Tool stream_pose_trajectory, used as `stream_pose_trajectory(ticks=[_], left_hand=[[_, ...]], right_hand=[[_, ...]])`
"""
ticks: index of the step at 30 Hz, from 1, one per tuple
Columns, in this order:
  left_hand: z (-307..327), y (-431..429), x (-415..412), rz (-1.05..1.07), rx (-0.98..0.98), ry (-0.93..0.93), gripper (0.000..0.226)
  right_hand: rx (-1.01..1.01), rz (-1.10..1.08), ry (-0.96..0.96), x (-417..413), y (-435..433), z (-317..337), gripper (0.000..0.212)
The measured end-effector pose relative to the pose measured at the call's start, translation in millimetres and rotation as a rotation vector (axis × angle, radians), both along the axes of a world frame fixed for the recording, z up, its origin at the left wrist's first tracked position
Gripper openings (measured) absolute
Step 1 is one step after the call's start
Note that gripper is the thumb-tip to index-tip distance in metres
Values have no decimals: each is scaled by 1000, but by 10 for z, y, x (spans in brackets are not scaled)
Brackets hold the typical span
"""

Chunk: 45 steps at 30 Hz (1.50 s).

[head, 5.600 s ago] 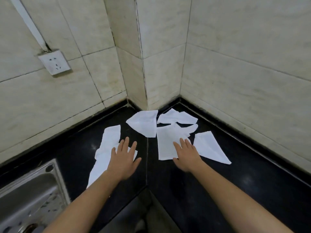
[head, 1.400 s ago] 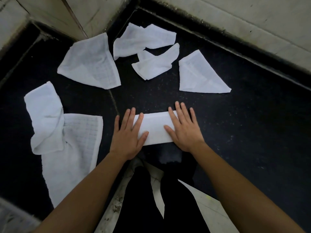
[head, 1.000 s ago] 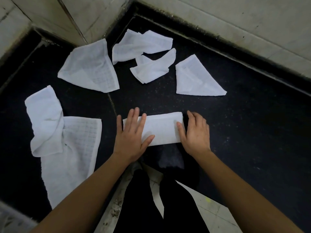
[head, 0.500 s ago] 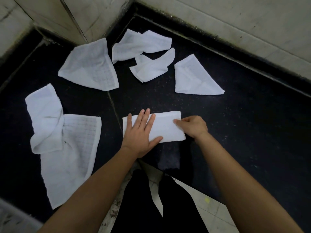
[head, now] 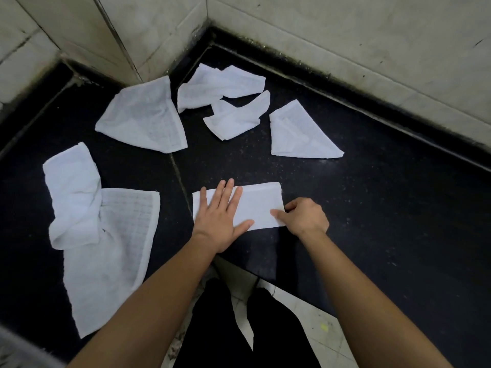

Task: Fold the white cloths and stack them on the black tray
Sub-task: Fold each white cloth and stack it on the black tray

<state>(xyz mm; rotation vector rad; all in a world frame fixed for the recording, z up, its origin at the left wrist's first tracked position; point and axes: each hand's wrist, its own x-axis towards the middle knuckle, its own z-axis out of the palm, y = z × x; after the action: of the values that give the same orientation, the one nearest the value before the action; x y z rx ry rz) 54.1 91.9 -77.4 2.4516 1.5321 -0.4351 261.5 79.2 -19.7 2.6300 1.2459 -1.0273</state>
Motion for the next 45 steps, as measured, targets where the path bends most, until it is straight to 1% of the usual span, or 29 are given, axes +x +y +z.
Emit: stream_pose_trajectory(ticks=[3,5,9,11,12,14,15,17,18,20,22,23,25,26,28,31,34,39,42,44,45], left_hand=[[-21,4,-6,0,9,0,84],[-48,4,-16,5,3,-4,85],[-23,15,-35,-28,5,-18,88],[8,13,-86,-24,47,-88,89],[30,-18,-125,3,72,-148,86],[86,-103,-204,156,110,-308,76],[121,-141,-236,281,127,-385,71],[178,-170,-290,602,133,-514,66],[181,-153,-337,794,90,-596,63],[222,-75,-374,1163,-109,-800,50],[302,1,-416,1397,-277,-996,32],[354,29,-425,1482,-324,-1062,26],[458,90,-450,1591,-413,-1133,26],[478,112,-470,1609,-444,-1134,29],[476,130,-543,1606,-485,-1142,34],[466,117,-652,1592,-560,-1229,36],[474,107,-706,1582,-620,-1299,37],[458,117,-755,1577,-667,-1325,40],[445,121,-778,1577,-683,-1333,42],[446,126,-762,1569,-687,-1320,40],[452,121,-745,1551,-669,-1290,38]], right_hand=[[24,12,-9,-81,-59,-32,26],[14,-6,35,-120,-35,-30,23],[46,-149,188,-76,13,-27,17],[96,-281,315,-23,13,-35,16],[115,-364,411,-10,-1,-33,18],[118,-523,603,6,-26,-25,24],[114,-582,673,6,-29,-8,26],[118,-655,746,-5,-14,45,20],[133,-675,763,-33,-3,84,17],[206,-681,770,-97,18,101,15],[332,-570,708,-218,36,83,16],[388,-458,627,-288,46,71,18],[439,-201,468,-468,70,93,23],[441,-88,421,-572,76,115,26],[422,82,388,-795,87,139,30],[405,255,376,-1126,95,73,32],[370,323,394,-1364,101,-59,35],[311,410,402,-1534,59,-212,41],[252,384,481,-1434,25,-201,47],[325,303,535,-1264,8,-175,38],[379,295,525,-1152,-6,-159,34]])
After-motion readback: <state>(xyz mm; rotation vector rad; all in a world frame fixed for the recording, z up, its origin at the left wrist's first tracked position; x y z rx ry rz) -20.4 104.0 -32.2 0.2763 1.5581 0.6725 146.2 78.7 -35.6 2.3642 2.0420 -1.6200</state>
